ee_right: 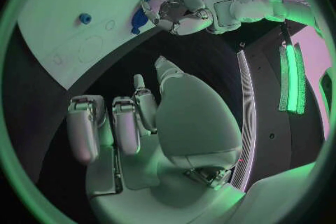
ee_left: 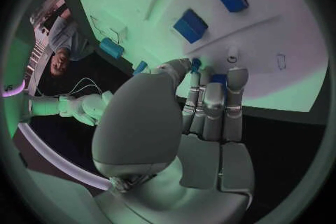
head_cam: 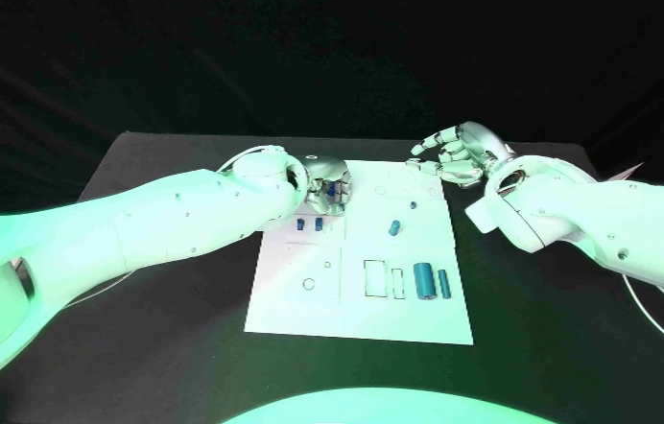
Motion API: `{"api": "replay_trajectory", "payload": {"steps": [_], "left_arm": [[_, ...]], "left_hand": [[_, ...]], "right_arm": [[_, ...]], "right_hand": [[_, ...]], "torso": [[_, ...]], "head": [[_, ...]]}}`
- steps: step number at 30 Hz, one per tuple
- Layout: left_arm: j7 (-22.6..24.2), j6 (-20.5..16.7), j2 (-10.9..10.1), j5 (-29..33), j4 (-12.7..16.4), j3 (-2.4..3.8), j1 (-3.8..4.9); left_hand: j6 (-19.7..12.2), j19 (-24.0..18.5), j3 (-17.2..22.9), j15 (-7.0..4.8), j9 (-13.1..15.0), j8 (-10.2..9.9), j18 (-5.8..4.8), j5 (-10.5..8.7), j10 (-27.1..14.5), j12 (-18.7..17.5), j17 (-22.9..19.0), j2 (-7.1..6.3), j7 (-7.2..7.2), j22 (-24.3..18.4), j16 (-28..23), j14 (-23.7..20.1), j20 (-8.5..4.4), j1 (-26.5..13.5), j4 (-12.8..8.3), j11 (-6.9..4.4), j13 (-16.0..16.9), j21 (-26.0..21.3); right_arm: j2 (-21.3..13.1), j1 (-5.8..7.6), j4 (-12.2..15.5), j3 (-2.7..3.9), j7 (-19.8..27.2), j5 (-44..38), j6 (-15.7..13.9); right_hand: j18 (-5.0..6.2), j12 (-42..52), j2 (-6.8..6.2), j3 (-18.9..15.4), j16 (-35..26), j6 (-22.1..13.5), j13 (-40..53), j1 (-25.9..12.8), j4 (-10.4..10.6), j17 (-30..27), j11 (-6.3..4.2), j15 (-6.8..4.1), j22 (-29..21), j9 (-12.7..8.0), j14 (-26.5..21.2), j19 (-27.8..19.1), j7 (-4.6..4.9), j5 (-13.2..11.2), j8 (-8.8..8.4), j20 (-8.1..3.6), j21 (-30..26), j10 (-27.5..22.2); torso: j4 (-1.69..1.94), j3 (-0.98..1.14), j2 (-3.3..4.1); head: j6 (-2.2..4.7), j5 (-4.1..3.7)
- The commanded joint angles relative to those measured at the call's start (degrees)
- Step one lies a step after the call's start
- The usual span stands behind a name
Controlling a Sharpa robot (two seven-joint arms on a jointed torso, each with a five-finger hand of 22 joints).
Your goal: Assemble the parts on the task board
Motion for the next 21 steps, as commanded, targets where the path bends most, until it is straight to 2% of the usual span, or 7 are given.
{"api": "replay_trajectory", "payload": {"steps": [1,21], "left_arm": [[0.7,-0.1,0.3,0.1,0.0,-0.01,-0.04],[-0.1,2.3,0.8,0.4,-0.8,-0.16,-0.13]], "left_hand": [[0.4,0.4,0.6,-0.09,-0.3,-0.6,-0.64,-0.03,0.7,-0.4,0.0,0.05,-0.13,0.3,0.4,0.3,0.05,0.4,0.0,0.02,-0.3,0.4],[1.0,1.1,1.6,-0.34,-1.0,-1.3,-0.91,-0.12,1.9,-1.0,0.8,0.22,-0.27,2.0,1.4,1.1,-0.09,0.7,-0.9,-0.27,-1.0,1.8]], "right_arm": [[0.0,-0.02,0.1,0.02,0.6,-0.4,0.2],[0.0,-0.02,0.2,0.02,0.6,-0.4,0.2]], "right_hand": [[0.88,-0.2,-0.13,0.4,-0.2,-0.1,3.7,-0.6,0.1,11.9,-0.04,-0.29,11.4,0.1,5.3,3.9,-0.06,0.3,0.25,-0.50,-0.3,-0.1],[0.88,-0.1,-0.13,0.4,-0.2,-0.1,3.7,-0.6,0.1,11.9,-0.05,-0.29,11.4,0.1,5.3,3.9,-0.06,0.3,0.27,-0.50,-0.3,-0.1]], "torso": [[0.05,0.04,-0.02],[-0.02,0.00,-0.05]], "head": [[-0.08,-0.03],[-0.34,-0.20]]}}
